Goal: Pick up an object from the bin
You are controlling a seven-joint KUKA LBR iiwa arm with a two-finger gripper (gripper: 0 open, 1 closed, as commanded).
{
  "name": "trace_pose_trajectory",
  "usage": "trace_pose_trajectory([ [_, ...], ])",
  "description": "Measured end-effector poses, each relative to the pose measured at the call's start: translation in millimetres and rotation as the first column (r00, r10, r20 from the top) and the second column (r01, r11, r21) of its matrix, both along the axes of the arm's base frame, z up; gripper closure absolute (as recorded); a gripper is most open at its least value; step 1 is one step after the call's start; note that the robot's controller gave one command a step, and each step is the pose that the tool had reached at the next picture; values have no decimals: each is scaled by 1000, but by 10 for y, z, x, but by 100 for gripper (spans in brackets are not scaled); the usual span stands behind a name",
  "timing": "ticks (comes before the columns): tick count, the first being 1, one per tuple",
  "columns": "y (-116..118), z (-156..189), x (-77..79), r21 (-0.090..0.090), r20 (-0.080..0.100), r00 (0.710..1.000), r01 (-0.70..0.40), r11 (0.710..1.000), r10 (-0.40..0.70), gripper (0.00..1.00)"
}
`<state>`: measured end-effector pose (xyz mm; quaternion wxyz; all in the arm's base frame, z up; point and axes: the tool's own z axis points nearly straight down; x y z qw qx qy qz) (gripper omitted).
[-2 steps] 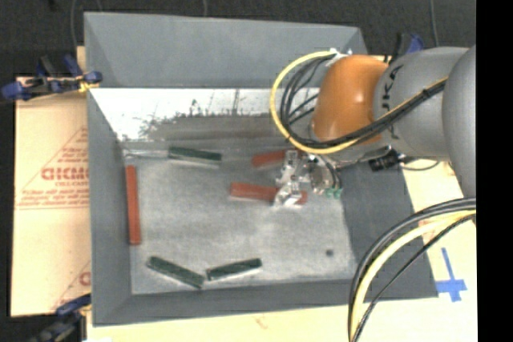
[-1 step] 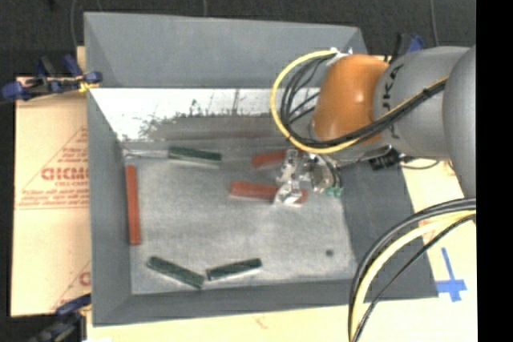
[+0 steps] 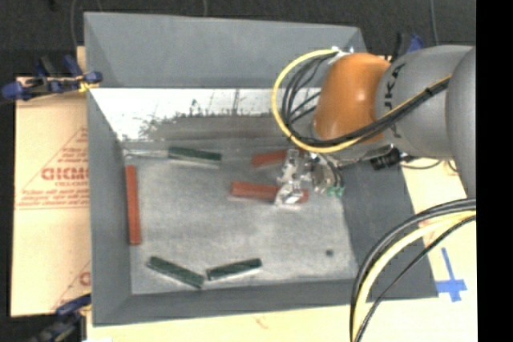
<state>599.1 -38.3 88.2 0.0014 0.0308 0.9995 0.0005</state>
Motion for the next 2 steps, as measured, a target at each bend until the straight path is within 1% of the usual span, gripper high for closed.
trace_pose_trajectory([
  [1, -1, 115, 3, 0, -1, 1000, 0, 1000, 0, 100],
  [2, -1, 242, -6, 0, -5, 1000, 0, 1000, 0, 100],
])
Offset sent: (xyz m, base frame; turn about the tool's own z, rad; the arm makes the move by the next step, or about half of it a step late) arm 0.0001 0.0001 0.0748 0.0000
